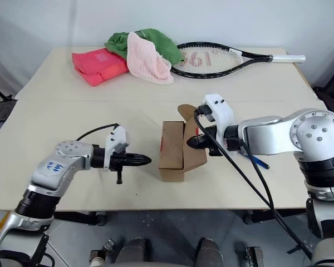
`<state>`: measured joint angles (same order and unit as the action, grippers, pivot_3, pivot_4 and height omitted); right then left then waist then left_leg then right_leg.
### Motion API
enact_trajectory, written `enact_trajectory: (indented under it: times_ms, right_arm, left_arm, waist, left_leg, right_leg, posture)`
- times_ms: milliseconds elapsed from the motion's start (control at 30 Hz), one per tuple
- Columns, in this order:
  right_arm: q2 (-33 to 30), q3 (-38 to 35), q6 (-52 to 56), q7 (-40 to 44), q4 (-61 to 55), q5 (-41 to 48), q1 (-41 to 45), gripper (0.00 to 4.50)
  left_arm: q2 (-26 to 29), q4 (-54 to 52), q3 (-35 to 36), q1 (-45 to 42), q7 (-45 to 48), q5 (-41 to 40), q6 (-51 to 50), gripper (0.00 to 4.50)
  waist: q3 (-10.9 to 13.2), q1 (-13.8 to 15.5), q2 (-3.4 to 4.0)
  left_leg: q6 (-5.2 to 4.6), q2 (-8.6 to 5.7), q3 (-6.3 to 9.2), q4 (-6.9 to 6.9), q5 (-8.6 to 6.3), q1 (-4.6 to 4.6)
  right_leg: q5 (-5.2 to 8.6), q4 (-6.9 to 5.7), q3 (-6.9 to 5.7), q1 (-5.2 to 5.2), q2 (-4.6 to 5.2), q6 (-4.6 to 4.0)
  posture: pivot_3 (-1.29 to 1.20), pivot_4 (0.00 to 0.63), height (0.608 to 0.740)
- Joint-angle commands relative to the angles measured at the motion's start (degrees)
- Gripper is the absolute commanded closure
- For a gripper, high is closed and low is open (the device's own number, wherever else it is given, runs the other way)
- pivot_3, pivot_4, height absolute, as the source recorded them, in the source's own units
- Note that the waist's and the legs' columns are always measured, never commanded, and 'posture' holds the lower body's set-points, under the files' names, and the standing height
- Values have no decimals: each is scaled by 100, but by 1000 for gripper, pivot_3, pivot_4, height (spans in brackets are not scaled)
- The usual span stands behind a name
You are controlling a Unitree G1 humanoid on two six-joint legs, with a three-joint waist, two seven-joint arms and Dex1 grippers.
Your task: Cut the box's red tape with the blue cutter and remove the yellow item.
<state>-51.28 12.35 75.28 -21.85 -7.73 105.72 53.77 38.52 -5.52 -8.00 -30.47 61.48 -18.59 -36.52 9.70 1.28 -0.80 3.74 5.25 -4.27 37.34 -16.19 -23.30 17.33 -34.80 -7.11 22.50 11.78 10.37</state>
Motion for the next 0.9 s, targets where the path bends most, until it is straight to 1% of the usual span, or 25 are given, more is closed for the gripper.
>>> enact_trajectory:
  times_ms: [33, 167, 300, 367, 433, 533, 667, 900]
  right_arm:
    - [-13, 52, 178, 105, 209, -653, 83, 4492]
    - [16, 0, 351, 405, 284, -999, 137, 4492]
    - [94, -88, 486, 618, 330, -1289, 173, 4492]
    - [142, -136, 560, 725, 347, -1441, 197, 4492]
    - [183, -176, 637, 828, 362, -1596, 219, 4492]
    - [232, -236, 789, 952, 361, -1821, 257, 4492]
    - [253, -299, 1052, 1170, 388, -2146, 316, 4492]
    - [301, -237, 1687, 1672, 503, -2859, 594, 4492]
  left_arm:
    - [211, -332, 270, -117, 287, -376, -134, 4500]
    - [-106, -524, 597, -740, 293, -1131, -529, 4500]
    - [-692, -399, 528, -1211, 10, -1285, -506, 4500]
    - [-951, -213, 402, -1339, -164, -1129, -363, 4500]
    - [-1074, 5, 195, -1384, -279, -839, -171, 4500]
    - [-1064, 223, -150, -1331, -329, -444, 85, 4500]
    - [-1040, 455, -328, -1290, -355, -173, 296, 4500]
    - [-1206, 719, -416, -1199, -354, -24, 551, 4500]
  waist:
    - [0, 5, 0]
    - [4, 37, -8]
    - [0, 25, -16]
    - [0, 21, -16]
    - [0, 2, -16]
    - [0, -2, -16]
    - [0, 12, -16]
    - [-1, 18, -17]
  left_leg:
    - [0, 0, 0, 0, 0, 0]
    - [0, 0, 0, 7, 0, -3]
    - [-2, 0, -1, 13, -1, -3]
    - [-2, 1, 0, 8, -1, -1]
    - [-1, 1, -1, 7, -1, 0]
    - [-1, 2, -2, 5, -1, 0]
    - [-1, 2, -2, 8, 0, -2]
    - [-1, 3, -2, 12, -1, 0]
  right_leg:
    - [0, 0, 0, 1, 0, 0]
    - [0, -2, 0, 0, 0, -1]
    - [-3, 4, -1, -7, 0, -3]
    - [-3, -1, -1, -5, -2, -3]
    - [-3, 0, 0, -3, -3, -3]
    - [-3, 0, 0, -2, -5, -3]
    - [-3, 2, 0, -2, -5, -3]
    - [-3, -1, 1, -4, -5, -4]
  posture:
    - [0, 150, 740]
    - [0, 150, 740]
    - [0, 150, 740]
    - [0, 150, 740]
    - [0, 150, 740]
    - [0, 150, 740]
    - [0, 150, 740]
    - [0, 150, 740]
